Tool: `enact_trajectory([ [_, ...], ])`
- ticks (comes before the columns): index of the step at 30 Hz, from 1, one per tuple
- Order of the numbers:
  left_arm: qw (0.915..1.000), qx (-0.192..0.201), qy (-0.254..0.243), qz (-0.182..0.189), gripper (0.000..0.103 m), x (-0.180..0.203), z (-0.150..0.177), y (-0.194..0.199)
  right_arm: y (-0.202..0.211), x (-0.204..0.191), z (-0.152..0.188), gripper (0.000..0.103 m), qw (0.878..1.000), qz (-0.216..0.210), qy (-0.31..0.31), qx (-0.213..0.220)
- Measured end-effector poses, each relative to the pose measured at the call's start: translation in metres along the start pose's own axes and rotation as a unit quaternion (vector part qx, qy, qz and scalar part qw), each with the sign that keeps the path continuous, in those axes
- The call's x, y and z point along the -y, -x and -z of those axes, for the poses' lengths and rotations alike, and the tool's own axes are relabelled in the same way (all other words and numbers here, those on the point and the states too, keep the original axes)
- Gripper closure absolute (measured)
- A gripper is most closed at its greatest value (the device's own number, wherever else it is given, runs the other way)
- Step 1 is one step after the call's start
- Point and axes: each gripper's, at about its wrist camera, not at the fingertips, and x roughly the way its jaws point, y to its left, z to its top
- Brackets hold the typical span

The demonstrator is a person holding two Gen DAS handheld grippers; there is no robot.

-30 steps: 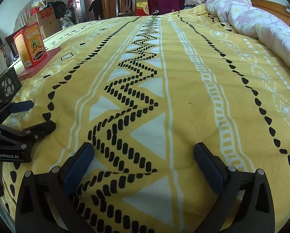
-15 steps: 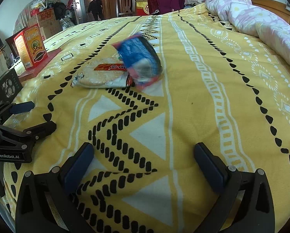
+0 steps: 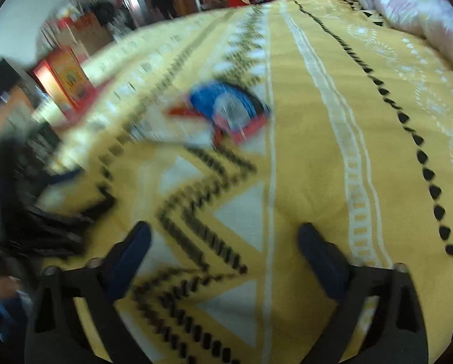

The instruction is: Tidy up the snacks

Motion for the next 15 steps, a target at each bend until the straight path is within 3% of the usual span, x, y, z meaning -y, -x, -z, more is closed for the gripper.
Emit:
enact_trajectory([
  [3,1.0,-0.005,0.002,-0.005,0.0,0.001,-0.002,-0.002,0.007,0.005,-0.032,0.009,0.999,-0.031,0.015,0.021],
  [5,1.0,-0.003,0.007,-0.003,0.0,0.0,-0.002,-0.002,-0.006,0.005,-0.055,0.009,0.998,-0.047,0.046,-0.008],
  [8,0.9999,-0.002,0.011,0.002,0.0,-0.002,-0.002,-0.001,-0.041,0.0,-0.086,0.009,0.99,-0.028,0.13,-0.056],
  [10,0.9999,-0.006,0.009,-0.001,0.0,-0.001,-0.002,-0.002,-0.058,0.0,-0.099,0.011,0.986,-0.034,0.15,-0.071],
  [11,0.9999,-0.008,0.014,-0.005,0.0,0.0,-0.003,-0.001,-0.065,0.001,-0.104,0.015,0.985,-0.036,0.154,-0.074],
  [12,0.9997,-0.014,0.02,-0.009,0.0,0.001,-0.003,-0.001,-0.073,0.003,-0.108,0.027,0.985,-0.041,0.152,-0.078],
  [13,0.9994,-0.022,0.025,-0.012,0.0,0.001,-0.004,-0.001,-0.082,0.005,-0.113,0.035,0.986,-0.057,0.13,-0.089],
  [14,0.9989,-0.034,0.03,-0.014,0.0,0.001,-0.005,-0.001,-0.087,0.007,-0.114,0.036,0.987,-0.071,0.105,-0.096],
  [15,0.998,-0.052,0.034,-0.014,0.0,0.0,-0.007,-0.001,-0.087,0.003,-0.112,0.047,0.988,-0.088,0.086,-0.096],
])
